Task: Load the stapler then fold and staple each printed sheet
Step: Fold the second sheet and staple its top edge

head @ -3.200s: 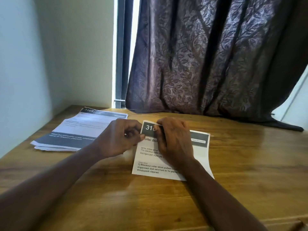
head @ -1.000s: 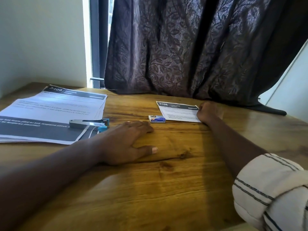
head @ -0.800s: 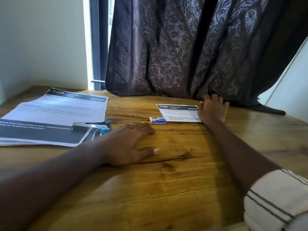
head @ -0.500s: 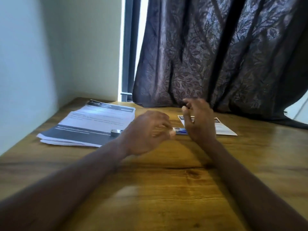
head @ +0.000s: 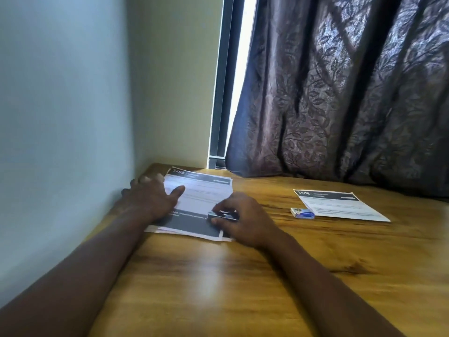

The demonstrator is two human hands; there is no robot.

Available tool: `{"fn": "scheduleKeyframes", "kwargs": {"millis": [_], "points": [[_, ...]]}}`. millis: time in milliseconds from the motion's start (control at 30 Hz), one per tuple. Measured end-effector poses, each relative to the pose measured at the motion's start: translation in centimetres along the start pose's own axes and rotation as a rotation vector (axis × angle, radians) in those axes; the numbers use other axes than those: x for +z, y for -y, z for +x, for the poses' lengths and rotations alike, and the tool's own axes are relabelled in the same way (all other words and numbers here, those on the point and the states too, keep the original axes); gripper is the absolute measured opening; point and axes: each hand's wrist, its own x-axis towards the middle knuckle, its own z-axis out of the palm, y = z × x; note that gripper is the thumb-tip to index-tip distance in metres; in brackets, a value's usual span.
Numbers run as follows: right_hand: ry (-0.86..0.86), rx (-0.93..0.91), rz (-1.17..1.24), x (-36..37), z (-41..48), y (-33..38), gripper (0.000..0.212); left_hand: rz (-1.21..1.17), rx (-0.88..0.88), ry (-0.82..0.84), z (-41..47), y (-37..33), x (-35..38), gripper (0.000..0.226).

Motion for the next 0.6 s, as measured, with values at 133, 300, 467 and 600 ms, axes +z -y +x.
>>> {"fn": "scheduleKeyframes", "kwargs": {"millis": [133, 300, 467, 600], "points": [[-0.031, 0.112, 0.016, -0.3, -0.5, -1.4, 0.039, 0.004, 0.025, -0.003, 0.2, 0.6, 0.4, 0.066], [-0.146, 0.276, -0.029, -1.3, -0.9, -2.8, 0.027, -0.178, -0.002, -0.02, 0.3, 1.1, -0.3, 0.058], [-0.145, 0.375, -0.103, -1.3, -0.8, -3.4, 0.022, -0.518, -0.05, -0.126, 0.6, 1.6, -0.7, 0.032], [-0.122, 0.397, -0.135, -1.0, -0.8, -3.3, 0.027, -0.7, -0.145, -0.166, 0.7, 1.5, -0.8, 0.016]]}}
